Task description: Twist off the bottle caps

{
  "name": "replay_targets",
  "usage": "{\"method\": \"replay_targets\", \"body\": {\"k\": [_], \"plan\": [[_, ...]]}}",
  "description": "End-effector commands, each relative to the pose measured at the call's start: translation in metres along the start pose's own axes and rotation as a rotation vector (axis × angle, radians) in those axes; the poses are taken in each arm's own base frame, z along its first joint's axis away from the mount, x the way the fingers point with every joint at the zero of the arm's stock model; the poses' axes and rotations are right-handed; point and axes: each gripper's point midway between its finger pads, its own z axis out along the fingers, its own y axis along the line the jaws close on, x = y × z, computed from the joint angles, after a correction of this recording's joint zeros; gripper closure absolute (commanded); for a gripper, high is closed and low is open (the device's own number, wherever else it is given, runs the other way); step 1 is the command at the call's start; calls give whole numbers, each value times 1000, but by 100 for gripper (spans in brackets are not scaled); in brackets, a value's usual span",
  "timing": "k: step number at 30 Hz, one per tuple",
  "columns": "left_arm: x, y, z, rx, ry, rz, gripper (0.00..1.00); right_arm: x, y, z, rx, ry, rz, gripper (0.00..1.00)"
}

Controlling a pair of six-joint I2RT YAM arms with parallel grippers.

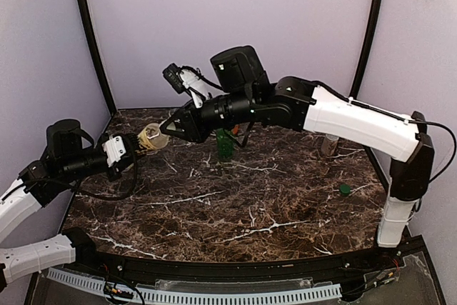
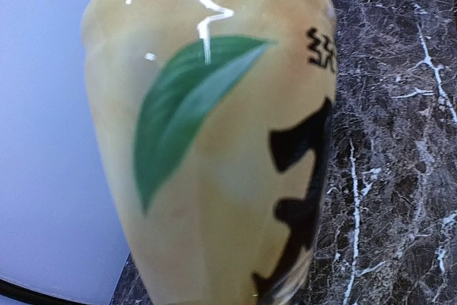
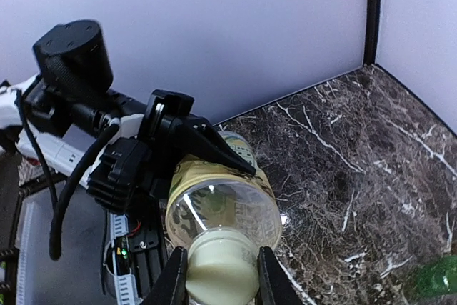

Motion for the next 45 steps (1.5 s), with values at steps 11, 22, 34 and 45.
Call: {"method": "replay_targets", "body": {"k": [11, 22, 34, 45], "plan": [[-27, -96, -39, 540, -158, -99, 91, 59, 77, -37, -206, -5, -975, 100], [-13, -107, -38, 568, -118, -59, 92, 66, 58, -49, -49, 47, -1338, 100], [-11, -112, -40, 590, -119, -40, 92, 72, 48, -42, -15, 88, -1486, 100], [-16, -108, -42, 575, -133, -48, 94, 58, 55, -49, 18, 5, -1442, 48]]}}
